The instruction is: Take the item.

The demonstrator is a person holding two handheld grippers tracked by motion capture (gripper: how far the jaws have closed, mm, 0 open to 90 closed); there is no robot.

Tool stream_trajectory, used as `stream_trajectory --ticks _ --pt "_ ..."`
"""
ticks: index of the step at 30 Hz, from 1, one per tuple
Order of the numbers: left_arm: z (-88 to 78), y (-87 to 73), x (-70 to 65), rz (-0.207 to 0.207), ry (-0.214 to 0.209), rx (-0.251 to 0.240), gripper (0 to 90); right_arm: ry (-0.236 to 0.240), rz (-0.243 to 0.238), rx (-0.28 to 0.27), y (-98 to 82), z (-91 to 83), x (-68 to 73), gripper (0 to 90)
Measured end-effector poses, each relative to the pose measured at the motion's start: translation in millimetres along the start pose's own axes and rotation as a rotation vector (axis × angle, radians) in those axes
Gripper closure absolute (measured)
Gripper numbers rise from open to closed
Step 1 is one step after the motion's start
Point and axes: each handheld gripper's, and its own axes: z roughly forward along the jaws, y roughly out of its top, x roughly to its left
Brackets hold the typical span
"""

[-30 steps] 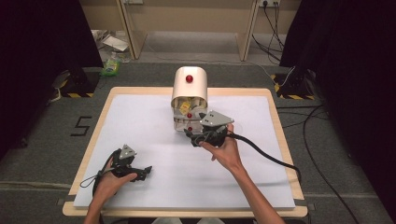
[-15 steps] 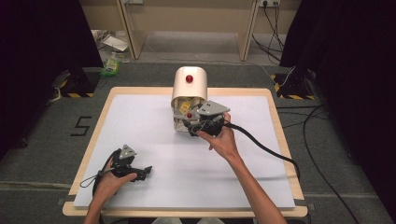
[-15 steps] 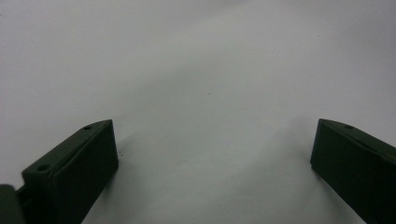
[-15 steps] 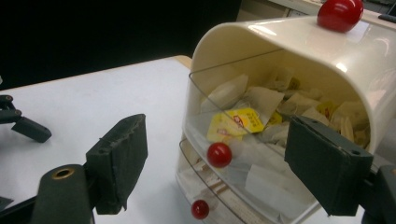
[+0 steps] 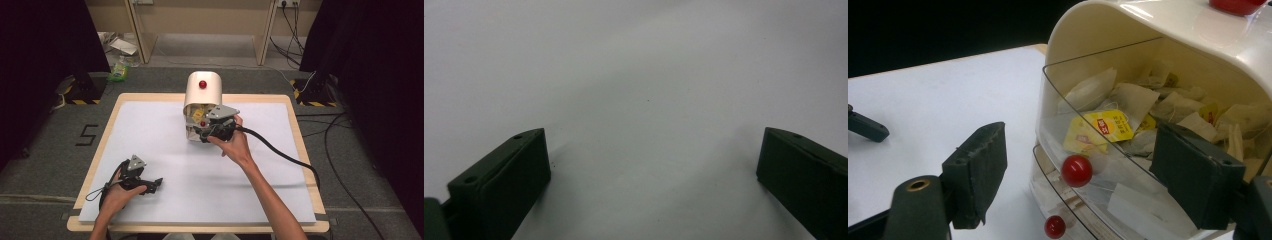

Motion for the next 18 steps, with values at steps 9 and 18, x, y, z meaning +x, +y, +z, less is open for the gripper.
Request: stream_trajectory --ticks 9,18 --pt "0.0 0.0 0.0 0.000 0.000 0.000 0.0 0.038 -0.002 0.013 -1.0 -9.9 4.5 24.5" --pt "0.0 0.0 -0.1 0.000 0.000 0.000 0.0 0.069 -0.006 0.007 -10.5 -25.6 20.3 25.6"
